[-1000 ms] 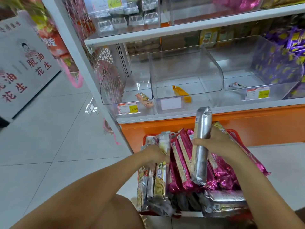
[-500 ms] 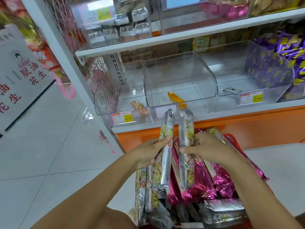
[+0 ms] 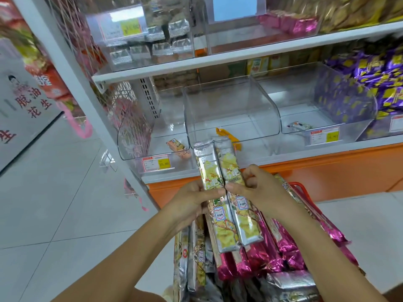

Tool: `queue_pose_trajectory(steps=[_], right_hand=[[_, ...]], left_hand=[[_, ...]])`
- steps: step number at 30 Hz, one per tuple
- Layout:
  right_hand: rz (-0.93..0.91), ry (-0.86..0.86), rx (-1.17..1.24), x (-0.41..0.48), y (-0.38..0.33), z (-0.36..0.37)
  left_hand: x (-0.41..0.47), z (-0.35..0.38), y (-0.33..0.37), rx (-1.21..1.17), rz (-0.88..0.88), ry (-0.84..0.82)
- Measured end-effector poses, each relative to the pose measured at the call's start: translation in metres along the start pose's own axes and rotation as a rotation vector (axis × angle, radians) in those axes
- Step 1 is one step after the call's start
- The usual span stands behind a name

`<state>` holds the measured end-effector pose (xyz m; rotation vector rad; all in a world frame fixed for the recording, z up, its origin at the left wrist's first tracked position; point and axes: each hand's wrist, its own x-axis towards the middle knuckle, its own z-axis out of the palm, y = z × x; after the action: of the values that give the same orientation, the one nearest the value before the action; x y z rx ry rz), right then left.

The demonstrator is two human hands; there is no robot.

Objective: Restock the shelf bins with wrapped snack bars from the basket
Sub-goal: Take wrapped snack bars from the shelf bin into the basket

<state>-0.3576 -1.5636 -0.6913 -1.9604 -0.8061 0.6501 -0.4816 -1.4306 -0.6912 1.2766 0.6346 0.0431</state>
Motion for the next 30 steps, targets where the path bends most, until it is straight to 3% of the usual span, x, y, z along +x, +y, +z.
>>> queue_pose_trajectory(steps=[4, 8, 12, 14, 25, 27, 30], right_hand=[[-0.114, 0.041, -0.068, -0.008, -0.014, 0.005], [-0.262, 0.009, -0.392, -0.016, -0.033, 0.021], [-0.41, 0.3, -0.715, -0.018, -0.052, 0.031], [-0.492, 0.389, -0.739, -0.016, -0.061, 0.028], [-0.707, 0.527, -0.595, 0.003, -0.149, 0.011], [-0.722, 0.48, -0.577, 0.007, -0.177, -0.001], [-0.719, 0.28, -0.47, 0.018, -0.225, -0.029]], left_hand=[[0.006, -0.005, 0.005, -0.087, 0.048, 0.084], [0.009, -0.005, 0.022, -0.194, 0.091, 0.139], [-0.001, -0.005, 0.05, -0.251, 0.185, 0.089], [-0.005, -0.01, 0.062, -0.26, 0.242, 0.108], [-0.04, -0.021, 0.145, -0.384, 0.572, 0.2], [-0.051, -0.023, 0.17, -0.332, 0.629, 0.159], [-0.066, -0.032, 0.208, -0.265, 0.755, 0.115]])
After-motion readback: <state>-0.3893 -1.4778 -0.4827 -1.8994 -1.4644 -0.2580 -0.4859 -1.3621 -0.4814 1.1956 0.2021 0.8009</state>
